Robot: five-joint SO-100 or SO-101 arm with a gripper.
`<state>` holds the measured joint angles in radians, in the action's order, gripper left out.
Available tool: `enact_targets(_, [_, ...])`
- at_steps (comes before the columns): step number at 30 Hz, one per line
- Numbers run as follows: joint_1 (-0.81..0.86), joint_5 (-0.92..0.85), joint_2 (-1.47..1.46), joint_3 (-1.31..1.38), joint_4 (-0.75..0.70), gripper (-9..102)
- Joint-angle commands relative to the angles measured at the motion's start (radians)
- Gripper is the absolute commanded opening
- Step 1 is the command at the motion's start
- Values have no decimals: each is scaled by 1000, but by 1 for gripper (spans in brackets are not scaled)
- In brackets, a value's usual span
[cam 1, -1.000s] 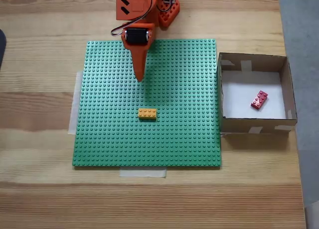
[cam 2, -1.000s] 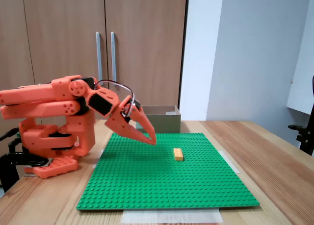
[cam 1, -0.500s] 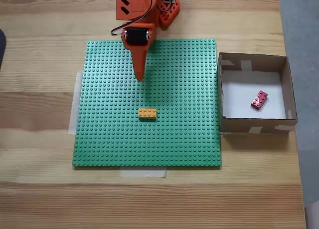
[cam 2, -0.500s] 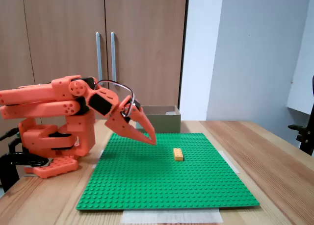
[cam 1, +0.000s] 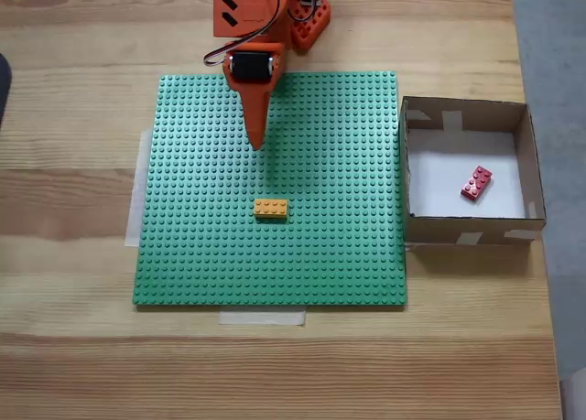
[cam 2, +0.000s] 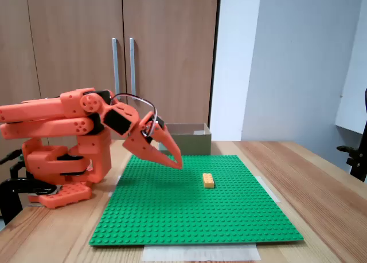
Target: Pick the red lego block and put it in the box.
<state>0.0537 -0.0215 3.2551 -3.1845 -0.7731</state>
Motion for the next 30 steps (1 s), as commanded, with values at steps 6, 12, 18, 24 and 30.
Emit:
enact_targets(6, [-2,-5,8,-3,-2,-1])
enact_targets(12, [-2,-5,8,-3,-2,-1])
enact_targets(18, [-2,-5,8,-3,-2,-1])
enact_targets(24, [-2,-5,8,-3,-2,-1])
enact_targets(30, [-2,-5,8,-3,-2,-1])
